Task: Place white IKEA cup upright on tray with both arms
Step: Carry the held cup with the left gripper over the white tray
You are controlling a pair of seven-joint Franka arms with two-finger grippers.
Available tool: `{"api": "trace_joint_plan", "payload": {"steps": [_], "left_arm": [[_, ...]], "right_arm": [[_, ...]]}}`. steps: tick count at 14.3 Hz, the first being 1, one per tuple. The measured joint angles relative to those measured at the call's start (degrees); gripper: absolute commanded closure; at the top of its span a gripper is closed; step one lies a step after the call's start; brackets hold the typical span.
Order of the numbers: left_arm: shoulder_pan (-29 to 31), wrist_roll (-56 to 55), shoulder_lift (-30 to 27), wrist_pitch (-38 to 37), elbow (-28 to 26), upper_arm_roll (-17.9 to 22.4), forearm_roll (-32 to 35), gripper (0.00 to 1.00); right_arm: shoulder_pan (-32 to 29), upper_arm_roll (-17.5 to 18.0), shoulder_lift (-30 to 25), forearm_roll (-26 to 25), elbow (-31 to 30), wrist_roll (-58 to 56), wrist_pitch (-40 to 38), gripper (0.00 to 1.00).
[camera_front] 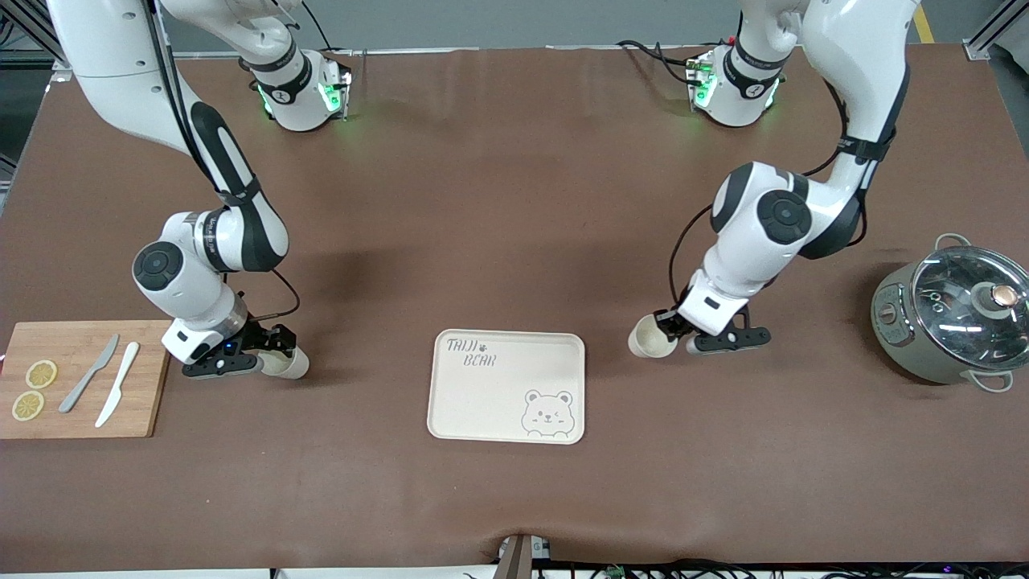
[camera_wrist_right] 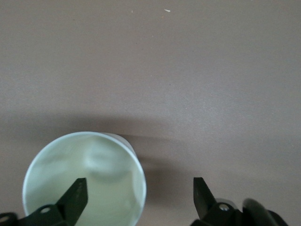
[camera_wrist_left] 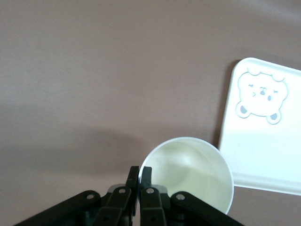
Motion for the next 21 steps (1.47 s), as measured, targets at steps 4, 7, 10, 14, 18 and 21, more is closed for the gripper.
{"api": "trace_joint_plan", "payload": {"steps": [4, 7, 10, 14, 18, 21], "left_arm": [[-4.58, -12.13, 5.06, -0.33, 5.64, 0.02, 6.14, 1.00], [-7.49, -17.40, 8.09, -0.64, 9.20, 0.10, 7.22, 1.00], [-10.00, -20.92, 10.50, -1.10, 12.15, 0.42, 7.55, 1.00], [-11.31, -25.85, 13.07, -1.20, 14.54, 0.61, 11.91, 1.00], [-12.05, -28.13, 15.61, -1.22, 17.07, 0.72, 13.35, 1.00], [-12.72, -29.42, 16.72, -1.25, 18.43, 0.81, 13.96, 1.00]], "right_arm": [[0.90, 0.03, 0.00, 0.00, 0.01, 0.03, 0.00, 0.66], [1.03, 0.08, -0.40, 0.00, 0.14, 0.03, -0.14, 0.84], [1.03, 0.06, -0.28, 0.00, 0.12, 0.02, -0.15, 0.90], [1.03, 0.06, -0.25, 0.00, 0.11, 0.02, -0.15, 0.90], [1.03, 0.06, -0.24, 0.00, 0.11, 0.02, -0.15, 0.95], [1.03, 0.06, -0.24, 0.00, 0.13, 0.02, -0.14, 1.00]]}}
